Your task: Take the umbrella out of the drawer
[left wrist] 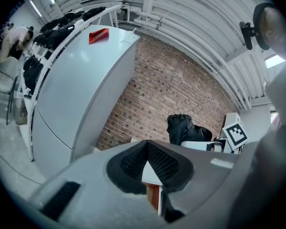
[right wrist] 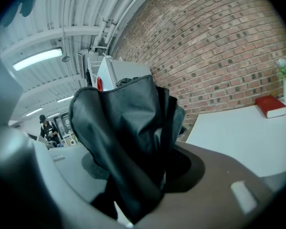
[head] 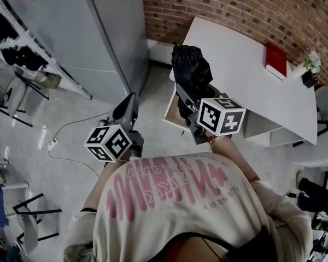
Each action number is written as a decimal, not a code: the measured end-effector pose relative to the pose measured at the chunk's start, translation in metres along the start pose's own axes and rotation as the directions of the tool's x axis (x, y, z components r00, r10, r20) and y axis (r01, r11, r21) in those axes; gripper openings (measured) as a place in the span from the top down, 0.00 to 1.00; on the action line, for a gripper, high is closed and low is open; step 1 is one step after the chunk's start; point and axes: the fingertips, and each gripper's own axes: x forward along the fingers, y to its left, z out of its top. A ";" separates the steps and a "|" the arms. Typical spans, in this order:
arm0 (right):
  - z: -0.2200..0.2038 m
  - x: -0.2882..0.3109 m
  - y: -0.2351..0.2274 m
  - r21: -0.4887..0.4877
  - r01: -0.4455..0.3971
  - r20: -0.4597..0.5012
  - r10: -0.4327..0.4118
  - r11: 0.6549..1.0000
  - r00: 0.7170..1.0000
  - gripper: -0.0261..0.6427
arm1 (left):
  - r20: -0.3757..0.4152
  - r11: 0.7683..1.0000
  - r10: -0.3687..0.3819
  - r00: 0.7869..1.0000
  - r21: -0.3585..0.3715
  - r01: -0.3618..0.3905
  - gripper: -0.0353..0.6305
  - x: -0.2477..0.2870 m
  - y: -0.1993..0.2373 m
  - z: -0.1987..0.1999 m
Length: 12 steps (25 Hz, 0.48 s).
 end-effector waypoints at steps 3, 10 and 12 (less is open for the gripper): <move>-0.006 -0.003 -0.005 0.012 0.016 -0.012 -0.016 1.000 1.000 0.55 | -0.012 1.000 -0.006 1.000 -0.002 0.006 0.94 0.001 -0.002 -0.005; -0.012 -0.004 -0.005 0.046 0.013 0.000 -0.013 0.999 1.000 0.55 | -0.023 1.000 -0.012 1.000 -0.007 0.012 0.94 0.000 0.000 -0.009; -0.013 -0.005 -0.005 0.042 0.014 0.002 -0.014 0.999 1.000 0.55 | -0.024 1.000 -0.015 1.000 -0.005 0.015 0.94 0.000 0.000 -0.009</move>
